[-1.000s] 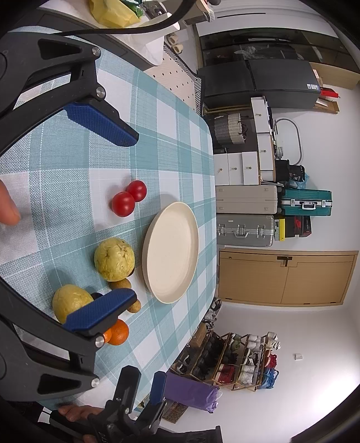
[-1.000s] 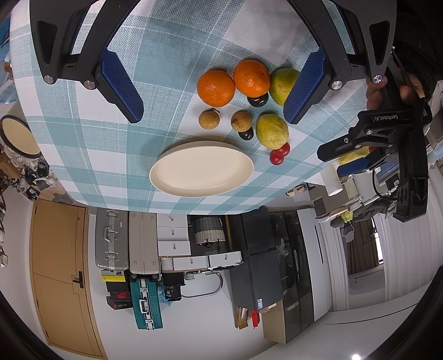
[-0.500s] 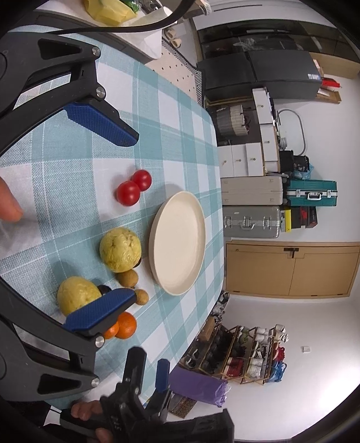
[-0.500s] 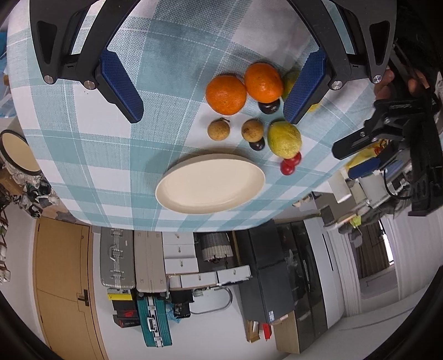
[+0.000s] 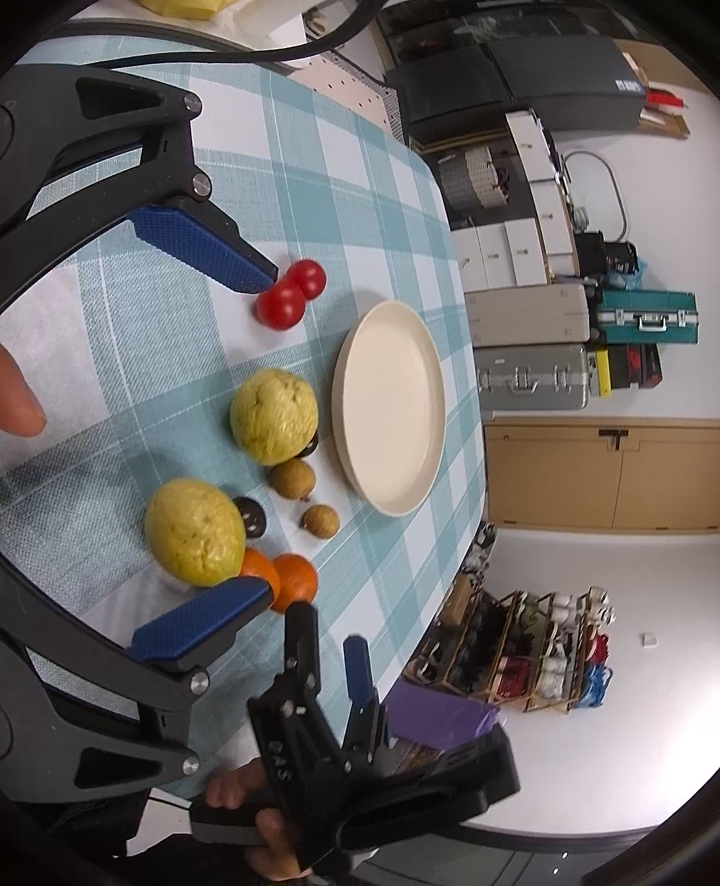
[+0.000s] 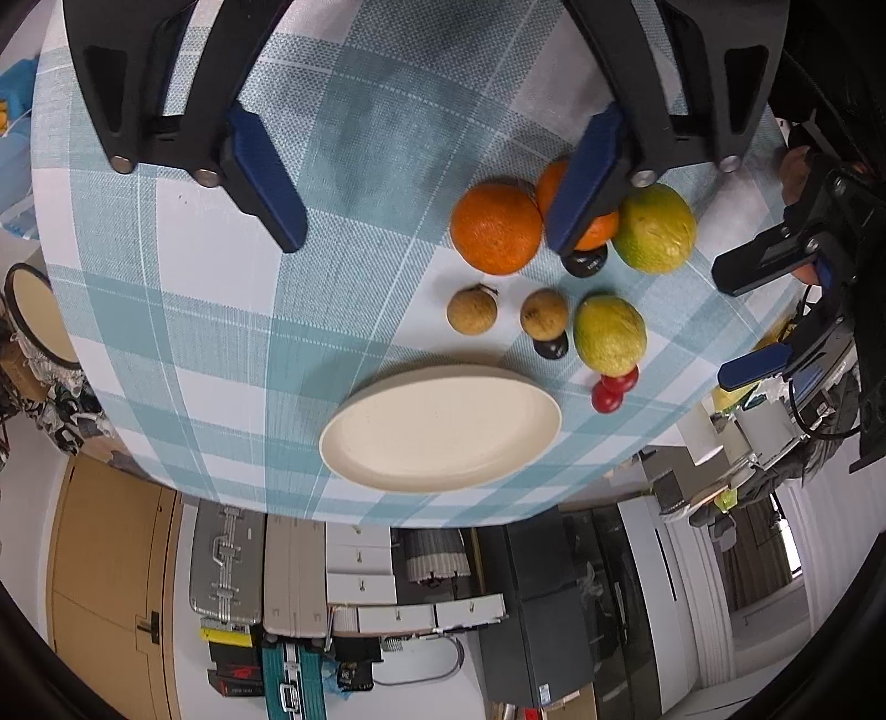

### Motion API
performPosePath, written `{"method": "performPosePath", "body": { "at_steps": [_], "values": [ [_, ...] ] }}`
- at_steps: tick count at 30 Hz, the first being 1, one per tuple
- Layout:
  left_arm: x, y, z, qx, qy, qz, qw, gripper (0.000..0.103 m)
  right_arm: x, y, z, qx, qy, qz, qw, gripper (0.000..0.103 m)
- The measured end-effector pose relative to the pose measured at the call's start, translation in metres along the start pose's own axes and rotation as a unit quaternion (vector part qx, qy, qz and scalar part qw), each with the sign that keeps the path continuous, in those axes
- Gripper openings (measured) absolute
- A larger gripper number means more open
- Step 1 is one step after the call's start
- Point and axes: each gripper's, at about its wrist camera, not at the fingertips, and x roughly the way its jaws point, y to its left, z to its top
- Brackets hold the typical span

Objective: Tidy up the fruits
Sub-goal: 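Grasp the yellow-green guava with the left gripper while the right gripper grasps an orange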

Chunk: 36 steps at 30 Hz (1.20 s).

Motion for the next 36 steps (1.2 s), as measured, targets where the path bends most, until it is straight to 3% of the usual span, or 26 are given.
{"method": "performPosePath", "body": {
  "at_steps": [4, 10, 20, 29, 36],
  "values": [
    [0.004, -0.007, -0.003, 0.016, 0.013, -0.016, 0.9997, 0.098, 0.003, 0.000, 0.000, 0.003, 0.009, 0.007, 1.000, 0.080],
    [0.014, -0.020, -0.008, 0.043, 0.046, -0.040, 0.9972, 0.082, 0.009, 0.002, 0.002, 0.015, 0.015, 0.026, 0.999, 0.075],
    [0.034, -0.033, -0.018, 0.068, 0.096, -0.080, 0.9898, 0.047, 0.015, 0.002, 0.006, 0.035, 0.025, 0.061, 0.997, 0.062],
    [0.027, -0.027, -0.014, 0.051, 0.083, -0.090, 0.9912, 0.047, 0.016, -0.003, 0.005, 0.059, 0.027, 0.089, 0.994, 0.054],
    [0.018, -0.015, -0.005, 0.032, 0.059, -0.075, 0.9949, 0.047, 0.023, -0.006, 0.006, 0.082, 0.036, 0.116, 0.989, 0.047]
  ]
}}
